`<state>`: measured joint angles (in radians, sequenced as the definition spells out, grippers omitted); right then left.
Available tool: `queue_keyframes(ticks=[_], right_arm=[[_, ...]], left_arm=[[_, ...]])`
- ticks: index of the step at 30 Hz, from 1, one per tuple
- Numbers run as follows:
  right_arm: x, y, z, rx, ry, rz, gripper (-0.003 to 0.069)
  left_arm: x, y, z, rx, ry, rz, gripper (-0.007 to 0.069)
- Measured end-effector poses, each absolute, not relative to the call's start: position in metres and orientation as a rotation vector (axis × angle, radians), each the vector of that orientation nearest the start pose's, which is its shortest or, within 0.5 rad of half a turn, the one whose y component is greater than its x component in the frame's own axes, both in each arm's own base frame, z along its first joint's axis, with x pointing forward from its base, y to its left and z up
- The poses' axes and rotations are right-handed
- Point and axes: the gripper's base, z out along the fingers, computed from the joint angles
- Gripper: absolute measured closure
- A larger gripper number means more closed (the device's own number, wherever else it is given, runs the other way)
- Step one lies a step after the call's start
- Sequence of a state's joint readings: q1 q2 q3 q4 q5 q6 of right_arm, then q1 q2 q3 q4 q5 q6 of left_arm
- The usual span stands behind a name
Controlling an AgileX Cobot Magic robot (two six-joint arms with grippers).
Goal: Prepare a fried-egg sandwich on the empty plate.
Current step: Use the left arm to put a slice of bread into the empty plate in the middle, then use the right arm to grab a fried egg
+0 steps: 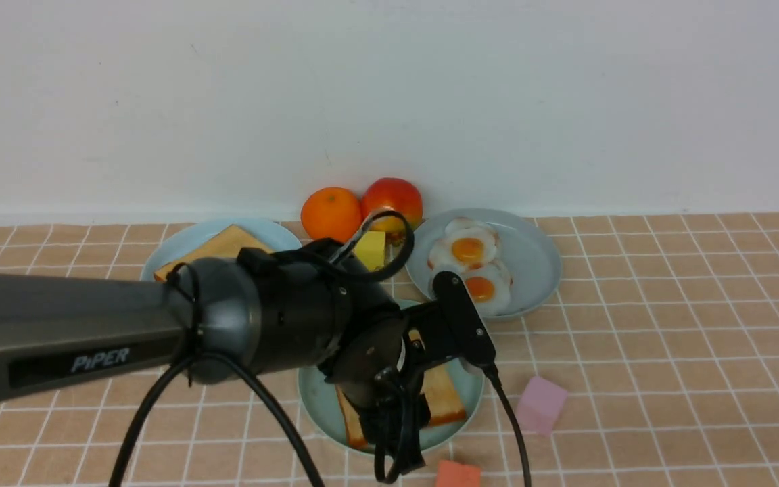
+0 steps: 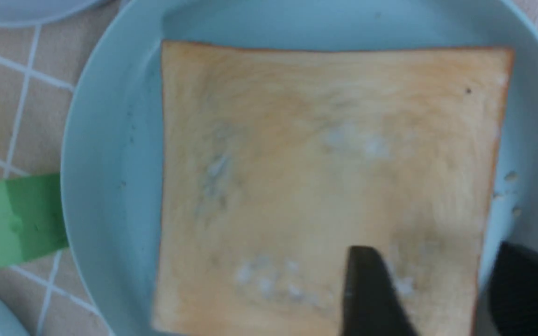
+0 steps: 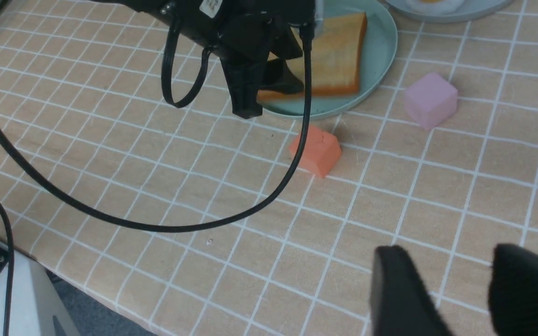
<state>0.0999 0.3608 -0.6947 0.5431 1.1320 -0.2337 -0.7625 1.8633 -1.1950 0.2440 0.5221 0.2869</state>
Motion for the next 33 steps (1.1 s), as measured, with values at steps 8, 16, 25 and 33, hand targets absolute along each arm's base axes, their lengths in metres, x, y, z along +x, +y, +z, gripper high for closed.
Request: queue_keyframes(ticks=[8,16,25,33], right_arm=[[0.029,0.046,0.333,-0.359,2.167,0.604,0.0286],[0.030,0.045,0.334,-0.352,2.156,0.601,0.0328],[0.042,0.048,0.335,-0.253,2.182,0.673,0.0340],[0.121,0.061,0.323,-0.249,2.268,0.764,0.0462]], left_arm=[[0.270,-0.244,0.228,1.285,2.273,-0.021,0.0156],[0.250,-0.225,0.289,0.954,2.291,-0.163,0.0235],[0.234,-0.211,0.324,0.860,2.236,-0.245,0.0540],[0.195,-0.177,0.384,0.763,2.089,-0.357,0.0638]])
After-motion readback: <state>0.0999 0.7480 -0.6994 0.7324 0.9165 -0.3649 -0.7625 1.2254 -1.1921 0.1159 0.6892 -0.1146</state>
